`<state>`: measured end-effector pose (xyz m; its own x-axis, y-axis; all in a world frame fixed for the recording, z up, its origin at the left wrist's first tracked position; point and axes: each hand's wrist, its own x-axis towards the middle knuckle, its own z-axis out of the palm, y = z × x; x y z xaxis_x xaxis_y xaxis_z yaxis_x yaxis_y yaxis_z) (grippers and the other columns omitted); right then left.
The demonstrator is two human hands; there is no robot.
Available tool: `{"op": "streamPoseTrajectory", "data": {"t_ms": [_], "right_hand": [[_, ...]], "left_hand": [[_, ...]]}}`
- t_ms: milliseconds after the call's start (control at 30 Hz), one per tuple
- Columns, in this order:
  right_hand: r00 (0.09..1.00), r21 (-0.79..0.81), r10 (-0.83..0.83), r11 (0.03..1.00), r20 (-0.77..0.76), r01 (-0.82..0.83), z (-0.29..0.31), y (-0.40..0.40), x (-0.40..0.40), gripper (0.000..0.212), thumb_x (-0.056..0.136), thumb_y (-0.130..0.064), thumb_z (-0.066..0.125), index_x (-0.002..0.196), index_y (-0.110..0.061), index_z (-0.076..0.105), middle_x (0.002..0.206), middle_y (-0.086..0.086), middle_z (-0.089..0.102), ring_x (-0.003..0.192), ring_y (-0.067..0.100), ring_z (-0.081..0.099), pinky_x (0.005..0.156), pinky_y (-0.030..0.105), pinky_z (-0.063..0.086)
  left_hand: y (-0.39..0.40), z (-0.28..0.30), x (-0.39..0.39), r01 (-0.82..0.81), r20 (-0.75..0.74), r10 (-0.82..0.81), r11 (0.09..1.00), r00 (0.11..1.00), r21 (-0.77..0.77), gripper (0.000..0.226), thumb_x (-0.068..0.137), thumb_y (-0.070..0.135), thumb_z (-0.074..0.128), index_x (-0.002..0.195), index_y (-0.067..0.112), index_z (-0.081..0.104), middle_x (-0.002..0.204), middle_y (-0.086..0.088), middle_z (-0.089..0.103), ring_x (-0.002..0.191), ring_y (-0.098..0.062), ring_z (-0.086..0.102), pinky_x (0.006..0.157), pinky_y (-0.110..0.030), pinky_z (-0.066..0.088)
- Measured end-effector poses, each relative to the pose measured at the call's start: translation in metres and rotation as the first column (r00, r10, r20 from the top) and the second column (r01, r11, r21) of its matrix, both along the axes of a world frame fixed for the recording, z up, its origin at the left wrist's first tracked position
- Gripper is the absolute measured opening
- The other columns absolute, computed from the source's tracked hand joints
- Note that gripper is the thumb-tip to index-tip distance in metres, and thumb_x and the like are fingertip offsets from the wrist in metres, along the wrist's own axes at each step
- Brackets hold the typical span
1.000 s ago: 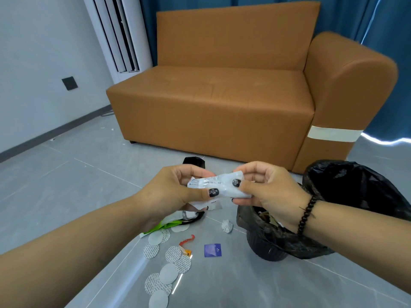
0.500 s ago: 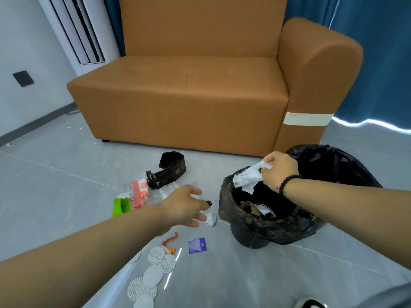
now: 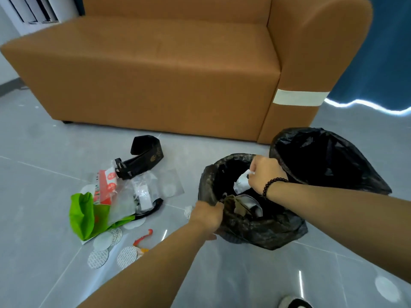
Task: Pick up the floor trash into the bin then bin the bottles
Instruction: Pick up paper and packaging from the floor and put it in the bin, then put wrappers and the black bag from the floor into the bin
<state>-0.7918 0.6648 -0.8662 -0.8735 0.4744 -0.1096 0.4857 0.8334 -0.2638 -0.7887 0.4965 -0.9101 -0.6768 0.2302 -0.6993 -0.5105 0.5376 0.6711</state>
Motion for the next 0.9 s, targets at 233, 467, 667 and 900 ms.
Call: {"op": "streamPoseTrajectory", "data": {"t_ms": [233,467,667,900], "right_hand": [[0.999,-0.044,0.010,0.999,0.048,-0.008,-0.051,0.008,-0.028,0.007,0.089,-0.003,0.050,0.091,-0.009,0.053,0.085,0.012,0.057,0.069,0.026,0.053,0.057,0.033,0.047],[0.990,-0.093,0.052,0.995,0.129,-0.041,-0.094,0.010,-0.047,0.009,0.089,-0.004,0.051,0.084,-0.011,0.050,0.079,0.009,0.053,0.068,0.026,0.052,0.055,0.033,0.045],[0.950,-0.122,0.150,0.985,0.274,-0.120,-0.115,0.010,-0.041,0.025,0.090,-0.021,0.059,0.069,-0.018,0.045,0.082,0.008,0.057,0.077,0.026,0.058,0.065,0.034,0.052],[0.968,-0.129,0.189,0.977,0.162,-0.169,-0.074,0.011,-0.043,0.024,0.094,-0.026,0.050,0.072,-0.018,0.055,0.073,0.005,0.062,0.070,0.025,0.062,0.059,0.034,0.051]], "left_hand": [[0.014,-0.010,0.004,-0.061,0.032,0.057,0.991,0.998,0.119,0.022,0.094,0.032,0.047,0.110,0.016,0.052,0.110,-0.014,0.066,0.091,-0.030,0.070,0.062,-0.031,0.060],[0.003,-0.017,0.010,-0.029,-0.043,0.037,0.984,0.998,0.173,0.012,0.091,0.035,0.051,0.092,0.024,0.053,0.104,-0.009,0.069,0.086,-0.025,0.072,0.071,-0.033,0.058],[-0.010,-0.024,0.008,0.005,-0.035,0.003,0.972,0.999,0.233,0.030,0.090,0.042,0.056,0.114,0.025,0.050,0.103,-0.004,0.070,0.084,-0.021,0.072,0.074,-0.033,0.057],[-0.038,-0.027,0.010,-0.169,0.144,0.133,0.948,0.980,0.270,0.025,0.099,0.044,0.041,0.110,0.022,0.048,0.092,-0.008,0.076,0.081,-0.021,0.073,0.081,-0.033,0.053]]}}
